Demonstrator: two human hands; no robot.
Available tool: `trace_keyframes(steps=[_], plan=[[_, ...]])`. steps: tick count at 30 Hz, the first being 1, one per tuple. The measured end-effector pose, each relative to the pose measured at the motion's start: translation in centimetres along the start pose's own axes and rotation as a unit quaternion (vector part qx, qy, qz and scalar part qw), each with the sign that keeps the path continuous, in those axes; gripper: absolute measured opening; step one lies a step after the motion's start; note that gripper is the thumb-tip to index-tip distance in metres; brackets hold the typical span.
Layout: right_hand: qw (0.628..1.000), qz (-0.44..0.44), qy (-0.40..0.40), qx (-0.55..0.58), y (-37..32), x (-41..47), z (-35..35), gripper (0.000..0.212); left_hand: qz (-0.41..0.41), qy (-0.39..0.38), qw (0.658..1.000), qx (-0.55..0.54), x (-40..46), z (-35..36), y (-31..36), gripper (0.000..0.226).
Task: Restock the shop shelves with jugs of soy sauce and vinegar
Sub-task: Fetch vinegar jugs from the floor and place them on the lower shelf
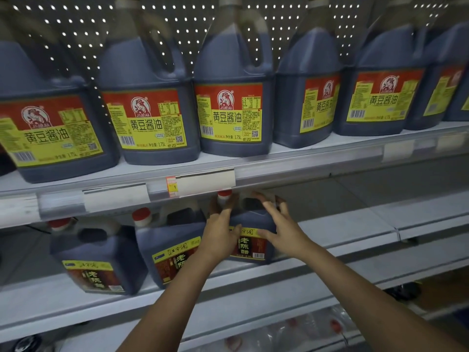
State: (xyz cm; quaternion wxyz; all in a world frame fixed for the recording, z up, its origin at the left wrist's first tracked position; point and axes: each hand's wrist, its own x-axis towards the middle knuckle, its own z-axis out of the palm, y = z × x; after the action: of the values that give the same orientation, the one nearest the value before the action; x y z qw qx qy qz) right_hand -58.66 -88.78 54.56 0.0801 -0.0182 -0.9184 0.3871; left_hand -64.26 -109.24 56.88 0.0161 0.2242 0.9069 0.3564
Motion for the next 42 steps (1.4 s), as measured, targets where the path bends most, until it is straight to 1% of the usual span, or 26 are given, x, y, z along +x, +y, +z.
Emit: trace_keyframes(steps=[3, 4, 6, 8, 10, 13, 16, 18, 21, 25, 27, 31, 33, 37, 42], plan=[[1.000, -0.005, -0.005, 0.011, -0.7, -0.7, -0.8, 0.076, 0.006, 0.006, 1.000, 0.030, -1.3, -0.4, 0.5, 0.052], [1.000, -0.018, -0.002, 0.013, -0.9, -1.1, -1.2, 0.076, 0.023, 0.023, 0.998, 0.061, -1.9, -0.7, 0.8, 0.054], [0.999, -0.030, 0.012, 0.019, -1.0, -2.7, -2.3, 0.072, 0.072, 0.066, 0.983, 0.152, -2.9, -0.8, 1.7, 0.055], [0.999, -0.029, 0.028, -0.005, -0.4, -5.2, -3.9, 0.065, 0.092, 0.088, 0.974, 0.189, -3.8, -0.2, 3.0, 0.052], [0.998, -0.019, 0.039, -0.050, 0.9, -8.0, -5.9, 0.055, 0.101, 0.070, 0.973, 0.195, -4.4, 1.1, 4.7, 0.048], [0.991, 0.010, 0.067, -0.118, 3.3, -13.4, -10.1, 0.039, 0.156, 0.021, 0.963, 0.219, -5.1, 4.1, 8.9, 0.045], [0.974, 0.033, 0.097, -0.202, 5.7, -20.0, -14.8, 0.036, 0.234, -0.016, 0.939, 0.251, -6.3, 8.0, 15.0, 0.042], [0.952, 0.060, 0.104, -0.283, 7.6, -25.6, -18.6, 0.038, 0.287, -0.043, 0.920, 0.264, -8.0, 11.6, 20.2, 0.041], [0.917, 0.119, 0.101, -0.368, 10.1, -34.1, -24.2, 0.039, 0.370, -0.079, 0.884, 0.274, -10.9, 17.3, 27.9, 0.044], [0.882, 0.228, 0.120, -0.394, 13.1, -46.6, -30.5, 0.030, 0.470, -0.132, 0.836, 0.250, -15.7, 25.1, 38.7, 0.041], [0.862, 0.288, 0.141, -0.394, 14.3, -52.7, -32.8, 0.025, 0.514, -0.157, 0.807, 0.244, -18.5, 28.7, 43.7, 0.037], [0.811, 0.386, 0.200, -0.391, 16.3, -63.3, -35.9, 0.028, 0.611, -0.187, 0.735, 0.227, -24.5, 35.7, 52.6, 0.028], [0.786, 0.425, 0.230, -0.385, 17.5, -68.3, -36.9, 0.024, 0.646, -0.200, 0.702, 0.222, -27.3, 39.7, 56.6, 0.031], [0.745, 0.506, 0.257, -0.351, 20.8, -76.0, -38.4, 0.027, 0.702, -0.238, 0.644, 0.188, -32.2, 47.4, 63.0, 0.035], [0.684, 0.585, 0.292, -0.325, 26.0, -82.5, -41.1, 0.030, 0.771, -0.270, 0.556, 0.152, -36.4, 57.6, 70.4, 0.034]])
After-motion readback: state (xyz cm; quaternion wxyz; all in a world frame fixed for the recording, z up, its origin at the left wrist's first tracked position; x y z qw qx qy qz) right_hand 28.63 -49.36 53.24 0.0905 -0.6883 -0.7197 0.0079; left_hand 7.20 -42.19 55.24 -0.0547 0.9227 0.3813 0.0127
